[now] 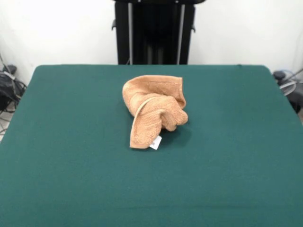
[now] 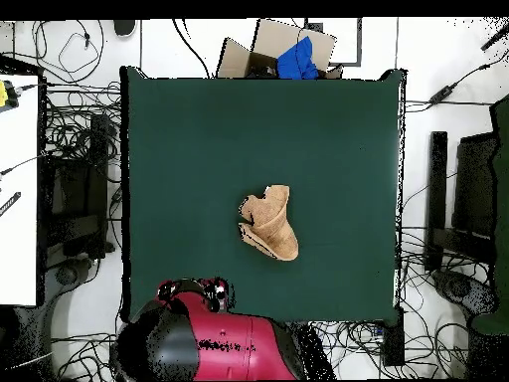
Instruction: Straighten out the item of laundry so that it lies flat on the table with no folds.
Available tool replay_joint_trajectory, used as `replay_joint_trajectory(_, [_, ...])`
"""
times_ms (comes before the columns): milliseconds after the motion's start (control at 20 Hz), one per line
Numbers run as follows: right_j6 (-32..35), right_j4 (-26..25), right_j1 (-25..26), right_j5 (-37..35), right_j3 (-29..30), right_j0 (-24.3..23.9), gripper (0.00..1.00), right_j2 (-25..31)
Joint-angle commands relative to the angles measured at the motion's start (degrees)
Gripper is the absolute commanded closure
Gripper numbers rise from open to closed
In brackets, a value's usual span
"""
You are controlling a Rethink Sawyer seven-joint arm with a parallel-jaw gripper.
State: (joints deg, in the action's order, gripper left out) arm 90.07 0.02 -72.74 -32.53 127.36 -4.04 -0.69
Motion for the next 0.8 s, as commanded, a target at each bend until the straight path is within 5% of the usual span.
replay_joint_trajectory(50, [6.5, -3.2, 2.8, 3.3, 6.0, -0.1, 0.00, 0.2])
replay_joint_trajectory(400, [6.8, -8.6, 7.8, 8.4, 4.3, -1.0, 0.00, -0.5])
replay_joint_trajectory(800, [7.8, -8.6, 18.5, 16.0, 2.2, -2.9, 0.00, 2.1])
